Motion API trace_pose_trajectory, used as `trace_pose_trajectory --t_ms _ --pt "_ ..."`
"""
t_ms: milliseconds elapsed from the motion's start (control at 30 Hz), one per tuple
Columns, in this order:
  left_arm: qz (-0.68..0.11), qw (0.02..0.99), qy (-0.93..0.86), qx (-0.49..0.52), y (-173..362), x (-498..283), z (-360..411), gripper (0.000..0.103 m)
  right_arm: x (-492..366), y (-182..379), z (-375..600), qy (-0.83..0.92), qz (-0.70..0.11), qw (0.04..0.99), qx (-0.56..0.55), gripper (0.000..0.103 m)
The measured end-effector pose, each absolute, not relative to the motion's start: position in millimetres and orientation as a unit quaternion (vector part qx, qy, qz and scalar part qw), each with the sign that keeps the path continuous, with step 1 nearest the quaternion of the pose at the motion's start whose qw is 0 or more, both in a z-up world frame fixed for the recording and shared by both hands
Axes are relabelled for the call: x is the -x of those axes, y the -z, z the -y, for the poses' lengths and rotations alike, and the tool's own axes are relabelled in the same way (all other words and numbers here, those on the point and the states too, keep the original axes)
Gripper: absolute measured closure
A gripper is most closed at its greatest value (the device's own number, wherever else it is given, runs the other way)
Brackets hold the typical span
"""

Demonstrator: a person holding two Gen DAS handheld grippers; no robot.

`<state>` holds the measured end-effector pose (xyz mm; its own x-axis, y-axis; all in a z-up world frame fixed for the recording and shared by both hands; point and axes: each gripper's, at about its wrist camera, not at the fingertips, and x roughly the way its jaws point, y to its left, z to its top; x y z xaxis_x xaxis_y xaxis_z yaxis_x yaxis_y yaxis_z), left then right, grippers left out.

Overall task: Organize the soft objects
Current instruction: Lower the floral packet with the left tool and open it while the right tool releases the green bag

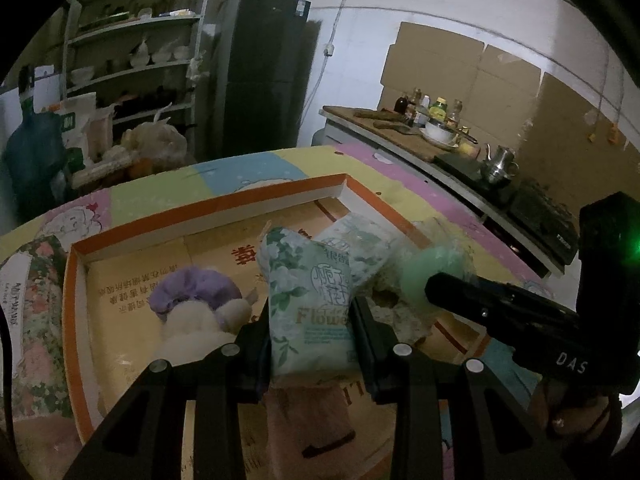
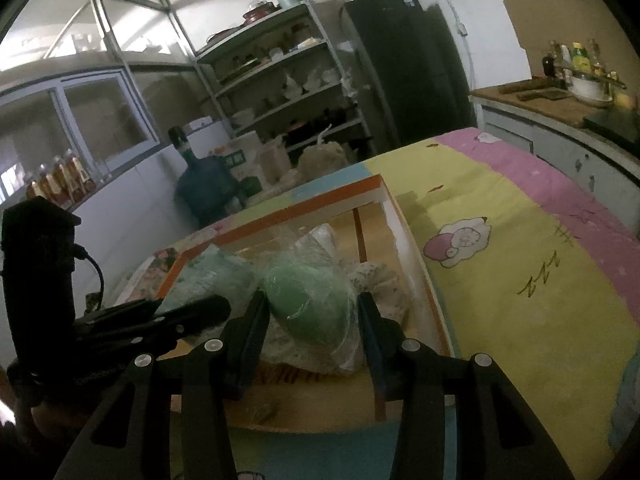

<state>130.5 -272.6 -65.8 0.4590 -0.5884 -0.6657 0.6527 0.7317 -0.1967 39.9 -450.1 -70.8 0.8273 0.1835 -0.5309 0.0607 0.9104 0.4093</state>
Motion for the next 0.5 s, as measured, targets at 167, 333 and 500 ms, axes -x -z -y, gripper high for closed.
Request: trace_pose_trajectory --t_ms 167,333,500 --pt "-0.377 0.851 0.363 -0.042 68.1 -133.4 274.9 0.067 -45.4 72.7 449.7 -0.035 -0.295 0.933 -0.205 0.057" --pt "-0.38 0.85 0.363 -0.037 70.5 -135.6 275.7 0.067 -48.0 73.5 450.7 -0.034 -0.296 0.933 -0.202 0.057" --pt "-0.384 0.849 0.362 -0.028 72.0 -137.3 274.3 0.065 -49.3 73.4 451.2 -0.035 -0.296 0.933 -0.202 0.057"
